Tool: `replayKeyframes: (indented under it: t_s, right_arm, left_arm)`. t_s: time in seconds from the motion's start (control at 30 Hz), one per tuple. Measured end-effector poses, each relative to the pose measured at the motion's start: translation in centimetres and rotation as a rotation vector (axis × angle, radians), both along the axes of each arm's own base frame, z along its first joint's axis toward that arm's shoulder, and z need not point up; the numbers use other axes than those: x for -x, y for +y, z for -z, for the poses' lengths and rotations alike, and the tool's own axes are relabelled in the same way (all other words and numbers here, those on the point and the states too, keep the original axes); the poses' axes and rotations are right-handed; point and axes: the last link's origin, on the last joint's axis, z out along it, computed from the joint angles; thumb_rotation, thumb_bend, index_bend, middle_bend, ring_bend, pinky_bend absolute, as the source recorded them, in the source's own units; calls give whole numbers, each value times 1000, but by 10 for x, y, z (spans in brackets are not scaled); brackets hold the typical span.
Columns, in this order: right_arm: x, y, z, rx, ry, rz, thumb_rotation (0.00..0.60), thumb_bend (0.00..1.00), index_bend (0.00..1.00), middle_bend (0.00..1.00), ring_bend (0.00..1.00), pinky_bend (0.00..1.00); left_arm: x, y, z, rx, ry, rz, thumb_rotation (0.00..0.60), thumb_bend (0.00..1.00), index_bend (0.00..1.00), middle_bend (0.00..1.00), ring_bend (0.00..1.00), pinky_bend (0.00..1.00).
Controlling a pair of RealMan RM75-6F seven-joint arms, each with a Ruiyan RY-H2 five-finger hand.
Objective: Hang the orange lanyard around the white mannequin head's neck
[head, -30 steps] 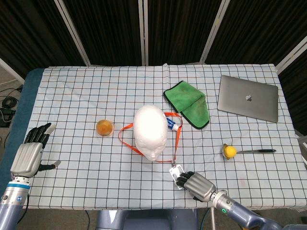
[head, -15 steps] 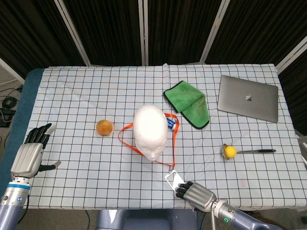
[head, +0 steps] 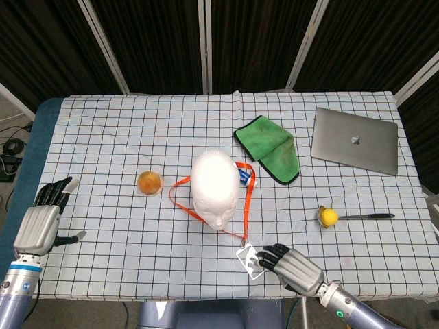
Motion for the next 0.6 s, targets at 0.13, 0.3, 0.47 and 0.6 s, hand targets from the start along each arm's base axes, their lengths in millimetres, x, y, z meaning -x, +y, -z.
replayKeyframes:
  t_s: [0.13,0.3,0.47,0.6]
  right_arm:
    - [18,-2,-28,124,-25,20,600,698,205,102,53,23]
    - [46,5,-65,294,-60,95,600,121,54,0,0,0]
    - [72,17,-99,467,-122,237,600,0,0,0,0,0]
    - [84,17,-112,557,-113,281,600,0,0,0,0,0]
  left_arm:
    - [0,-2,-1,-7,5,16,600,0,0,0,0,0]
    - [2,-7,-2,-25,4,40,600,0,0,0,0,0]
    - [7,-14,-1,-28,12,53,600,0,0,0,0,0]
    - [11,-19,0,-32,20,76,600,0,0,0,0,0]
